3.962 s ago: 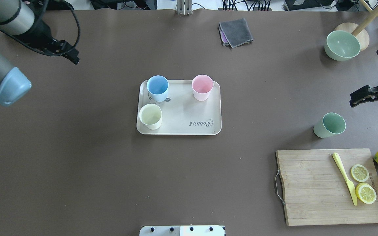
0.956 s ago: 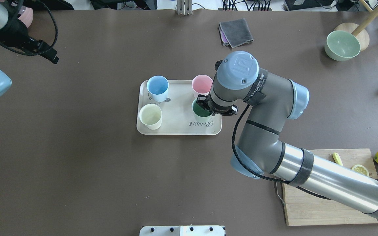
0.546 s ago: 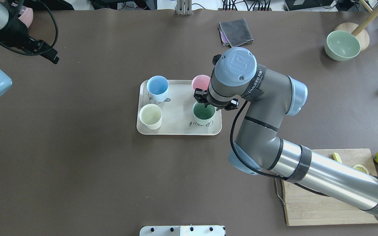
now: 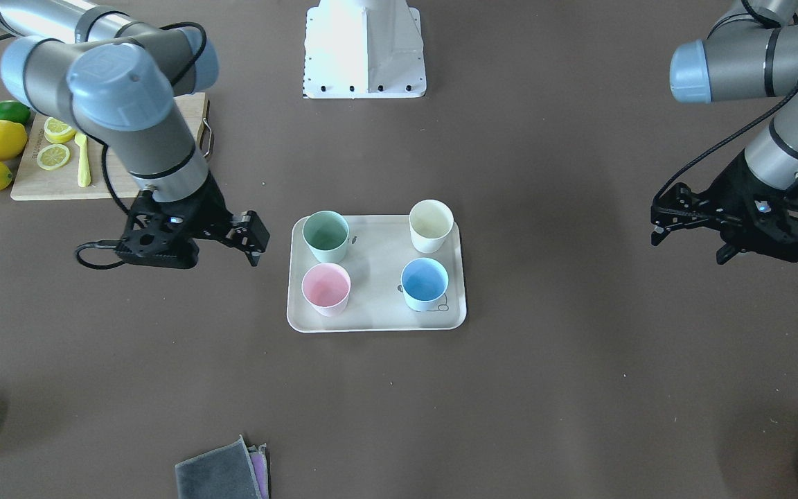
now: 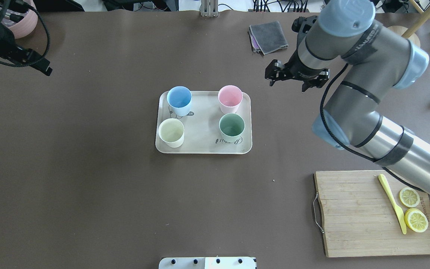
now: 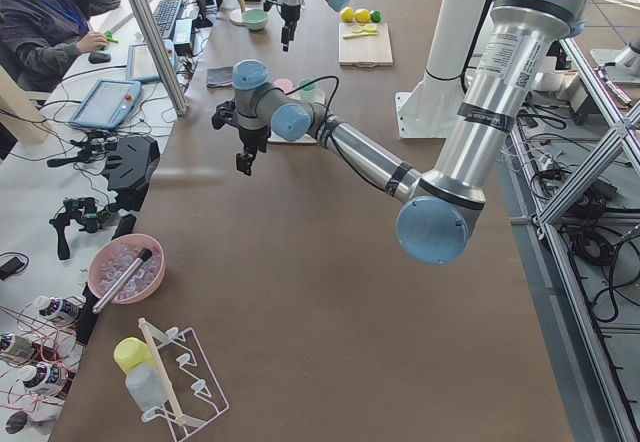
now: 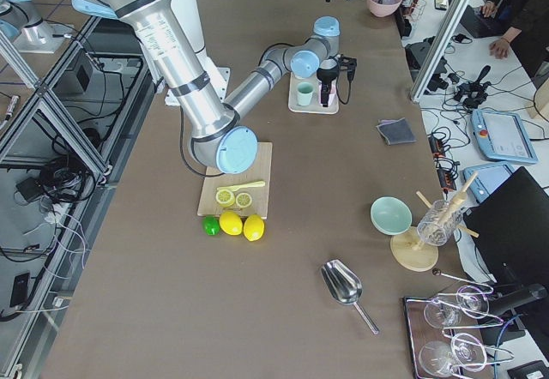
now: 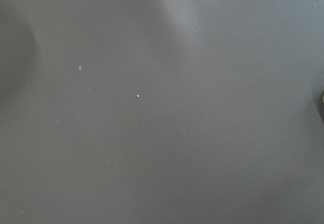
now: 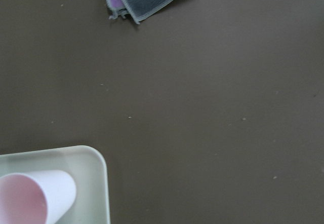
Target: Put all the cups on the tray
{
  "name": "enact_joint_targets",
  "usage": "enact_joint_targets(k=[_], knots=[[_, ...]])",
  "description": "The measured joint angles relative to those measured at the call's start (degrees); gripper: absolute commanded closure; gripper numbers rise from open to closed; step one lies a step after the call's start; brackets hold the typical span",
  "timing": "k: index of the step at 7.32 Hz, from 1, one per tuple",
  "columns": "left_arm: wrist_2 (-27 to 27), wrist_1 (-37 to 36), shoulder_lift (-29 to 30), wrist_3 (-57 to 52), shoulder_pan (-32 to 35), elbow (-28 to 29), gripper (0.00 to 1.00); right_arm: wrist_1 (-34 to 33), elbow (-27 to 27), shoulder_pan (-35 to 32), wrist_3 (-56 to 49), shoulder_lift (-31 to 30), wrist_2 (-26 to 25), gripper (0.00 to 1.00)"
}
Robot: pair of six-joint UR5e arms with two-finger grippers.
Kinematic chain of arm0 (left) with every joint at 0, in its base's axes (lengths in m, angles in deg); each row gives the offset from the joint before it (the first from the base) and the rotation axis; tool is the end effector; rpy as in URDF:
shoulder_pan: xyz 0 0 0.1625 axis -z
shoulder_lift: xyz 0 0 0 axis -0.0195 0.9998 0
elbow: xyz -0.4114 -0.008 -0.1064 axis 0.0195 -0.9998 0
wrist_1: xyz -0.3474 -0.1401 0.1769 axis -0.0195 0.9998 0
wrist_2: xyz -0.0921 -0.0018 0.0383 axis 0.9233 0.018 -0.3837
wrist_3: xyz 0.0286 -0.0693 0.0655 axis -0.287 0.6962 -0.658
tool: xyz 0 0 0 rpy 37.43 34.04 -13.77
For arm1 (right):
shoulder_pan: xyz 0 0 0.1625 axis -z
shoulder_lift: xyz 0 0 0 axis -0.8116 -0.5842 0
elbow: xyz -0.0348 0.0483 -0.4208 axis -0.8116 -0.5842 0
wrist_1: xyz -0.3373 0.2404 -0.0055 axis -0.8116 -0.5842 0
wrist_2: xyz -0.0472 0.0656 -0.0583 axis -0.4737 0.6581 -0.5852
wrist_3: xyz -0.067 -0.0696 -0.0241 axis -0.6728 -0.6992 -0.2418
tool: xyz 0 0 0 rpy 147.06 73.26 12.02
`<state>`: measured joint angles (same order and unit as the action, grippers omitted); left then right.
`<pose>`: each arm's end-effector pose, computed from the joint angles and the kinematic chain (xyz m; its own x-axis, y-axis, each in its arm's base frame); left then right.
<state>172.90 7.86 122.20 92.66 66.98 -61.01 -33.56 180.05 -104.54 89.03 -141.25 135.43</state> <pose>0.1772 -0.5733 0.3817 0.6678 0.3333 -0.6656 -0.1188 0.9304 0.3467 -0.3501 -0.5568 0.2787 0.6538 0.1226 0.7467 -0.1898 0.9818 0.0050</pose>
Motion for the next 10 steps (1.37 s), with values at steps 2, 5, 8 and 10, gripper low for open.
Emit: enact_joint_targets(k=[2, 5, 8, 10], knots=[[1.99, -0.49, -7.12, -9.37, 7.17, -0.99, 0.01, -1.43, 2.20, -11.12, -20.83, -9.92, 3.85, 0.00], [12.53, -0.01, -20.05, -14.95, 18.60, -0.66, 0.01, -4.75, 2.69, -28.43, -51.98, -23.08, 11.09, 0.00], [11.80, 0.24, -25.08, -22.17, 24.34, 0.68, 0.01, -5.08, 2.59, -37.75, -63.44, -34.51, 10.58, 0.00], [8.59, -0.87, -26.97, -26.50, 24.76, 1.36, 0.01, -5.04, 2.48, -38.71, -63.97, -36.77, 8.96, 0.00]])
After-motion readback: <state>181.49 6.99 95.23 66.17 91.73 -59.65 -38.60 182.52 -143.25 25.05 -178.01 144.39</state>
